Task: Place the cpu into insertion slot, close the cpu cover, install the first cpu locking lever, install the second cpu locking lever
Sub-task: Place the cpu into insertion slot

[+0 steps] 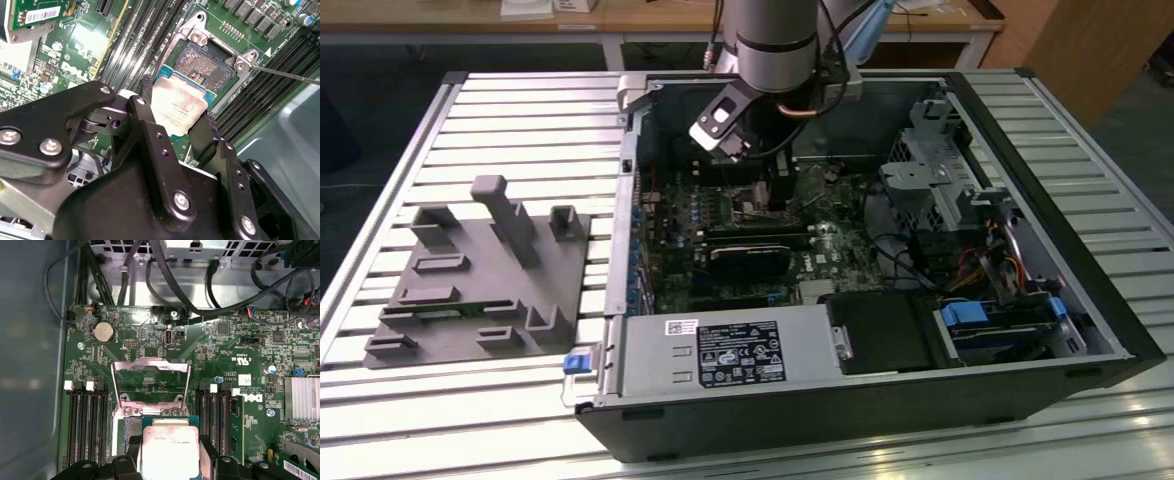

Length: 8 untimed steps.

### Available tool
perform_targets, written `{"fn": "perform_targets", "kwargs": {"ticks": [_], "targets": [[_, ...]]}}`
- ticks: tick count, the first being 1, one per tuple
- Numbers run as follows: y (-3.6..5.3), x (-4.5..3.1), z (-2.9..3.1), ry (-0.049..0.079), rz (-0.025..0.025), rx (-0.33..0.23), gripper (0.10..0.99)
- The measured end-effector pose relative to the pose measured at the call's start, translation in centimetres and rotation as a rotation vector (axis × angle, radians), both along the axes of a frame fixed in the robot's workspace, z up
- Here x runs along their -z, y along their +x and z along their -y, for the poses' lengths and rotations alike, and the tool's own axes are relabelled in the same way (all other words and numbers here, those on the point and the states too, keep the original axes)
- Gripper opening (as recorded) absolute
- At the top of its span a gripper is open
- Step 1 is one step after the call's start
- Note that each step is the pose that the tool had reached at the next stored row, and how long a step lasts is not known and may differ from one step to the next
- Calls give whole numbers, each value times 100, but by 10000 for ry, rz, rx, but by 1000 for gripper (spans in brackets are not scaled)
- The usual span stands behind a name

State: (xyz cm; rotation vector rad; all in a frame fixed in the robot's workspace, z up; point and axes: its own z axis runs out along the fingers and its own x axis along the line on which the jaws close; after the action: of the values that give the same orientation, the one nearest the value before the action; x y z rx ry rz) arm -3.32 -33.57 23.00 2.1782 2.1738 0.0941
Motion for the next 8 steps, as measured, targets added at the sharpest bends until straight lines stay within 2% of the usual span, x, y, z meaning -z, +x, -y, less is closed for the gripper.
{"fn": "perform_targets", "kwargs": {"ticks": [8], "targets": [[-7,45,-10,-1,-1,-141,541]]}}
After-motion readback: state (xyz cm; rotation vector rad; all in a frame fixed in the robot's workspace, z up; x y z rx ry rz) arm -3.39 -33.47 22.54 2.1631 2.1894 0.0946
